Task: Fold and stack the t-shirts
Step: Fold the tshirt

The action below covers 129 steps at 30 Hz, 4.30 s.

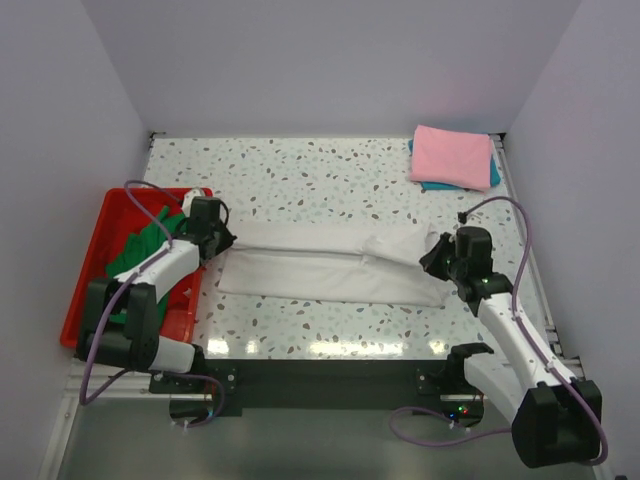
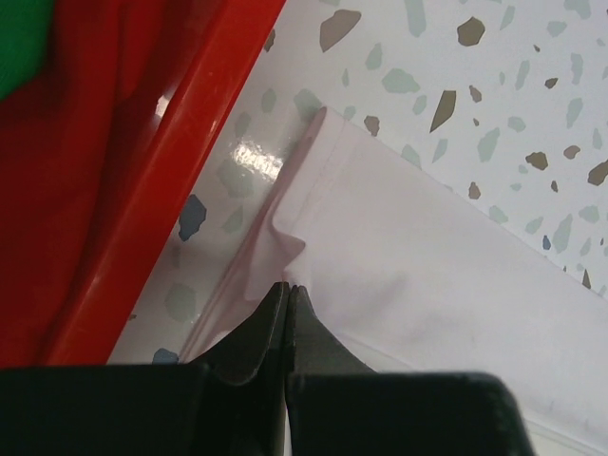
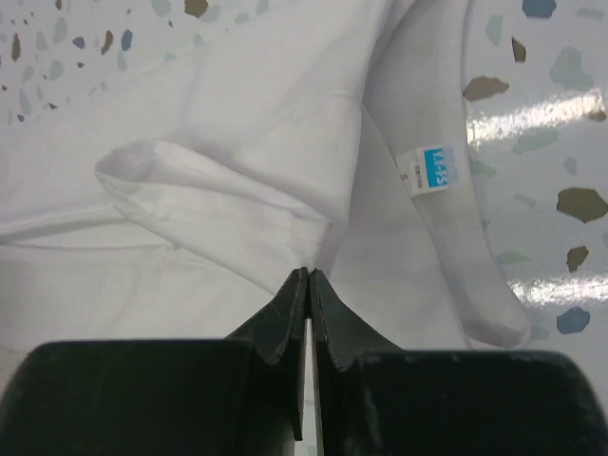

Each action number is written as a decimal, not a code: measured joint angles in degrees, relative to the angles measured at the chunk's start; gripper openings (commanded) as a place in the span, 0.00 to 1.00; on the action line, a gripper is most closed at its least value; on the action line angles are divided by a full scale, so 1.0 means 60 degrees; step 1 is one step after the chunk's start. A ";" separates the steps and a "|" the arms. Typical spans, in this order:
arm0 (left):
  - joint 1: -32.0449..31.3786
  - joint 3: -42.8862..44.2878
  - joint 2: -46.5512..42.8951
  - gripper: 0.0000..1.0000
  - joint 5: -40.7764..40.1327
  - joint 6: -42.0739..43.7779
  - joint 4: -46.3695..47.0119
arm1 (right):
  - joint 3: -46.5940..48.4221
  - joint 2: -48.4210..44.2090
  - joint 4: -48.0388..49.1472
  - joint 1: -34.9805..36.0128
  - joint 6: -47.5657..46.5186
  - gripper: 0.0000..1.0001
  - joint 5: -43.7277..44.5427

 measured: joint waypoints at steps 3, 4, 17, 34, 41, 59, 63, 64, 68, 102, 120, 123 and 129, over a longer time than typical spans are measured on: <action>0.0000 -0.0532 -0.0291 0.18 0.0124 -0.0018 0.0233 | -0.0692 -0.0328 0.0000 0.0004 0.0240 0.29 -0.0153; 0.0000 -0.0656 -0.0346 0.39 0.0168 -0.0004 0.0306 | -0.0845 -0.0361 -0.0011 0.0004 0.0288 0.42 -0.0178; -0.0568 -0.0838 -0.1468 0.59 0.0302 -0.0127 0.0852 | 0.0608 0.1297 0.0368 0.0856 0.0040 0.53 0.0157; -0.2204 0.0076 -0.0510 0.55 0.0350 0.0106 0.1071 | 0.3355 0.6386 0.1872 0.2827 -0.0069 0.36 0.0907; -0.2215 0.0076 -0.0470 0.55 0.0463 0.0127 0.1089 | 0.2641 0.5967 0.2029 0.3544 0.0146 0.25 0.1115; -0.3996 0.1789 0.2269 0.55 0.2036 0.0670 0.2626 | 0.0419 0.3457 0.2160 0.4717 0.0834 0.21 0.0816; -0.4594 0.2517 0.2940 0.55 0.2259 0.0929 0.2991 | 0.0124 0.2371 0.1803 0.4805 0.0871 0.23 0.0929; -0.4721 0.2736 0.3133 0.55 0.2310 0.1016 0.3082 | 0.0120 0.1974 0.1596 0.4809 0.0874 0.24 0.1045; -0.5166 0.3854 0.4193 0.51 0.2554 0.1275 0.3362 | 0.0277 0.0484 0.0572 0.4812 0.0874 0.24 0.2106; -0.6987 0.3836 0.5176 0.27 0.3147 0.2681 0.3530 | 0.1974 0.2116 -0.1260 0.1570 0.0233 0.21 0.2401; -0.7096 0.3493 0.5176 0.23 0.3177 0.3180 0.3202 | 0.1290 0.2601 -0.0492 0.1559 0.0474 0.19 0.1468; -0.7096 0.3490 0.5173 0.22 0.3096 0.3279 0.3133 | 0.1279 0.2667 -0.0412 0.1559 0.0510 0.18 0.1348; -0.7096 0.3461 0.5023 0.25 0.2947 0.3337 0.2998 | 0.0933 0.2790 -0.0055 0.1559 0.0739 0.17 0.1137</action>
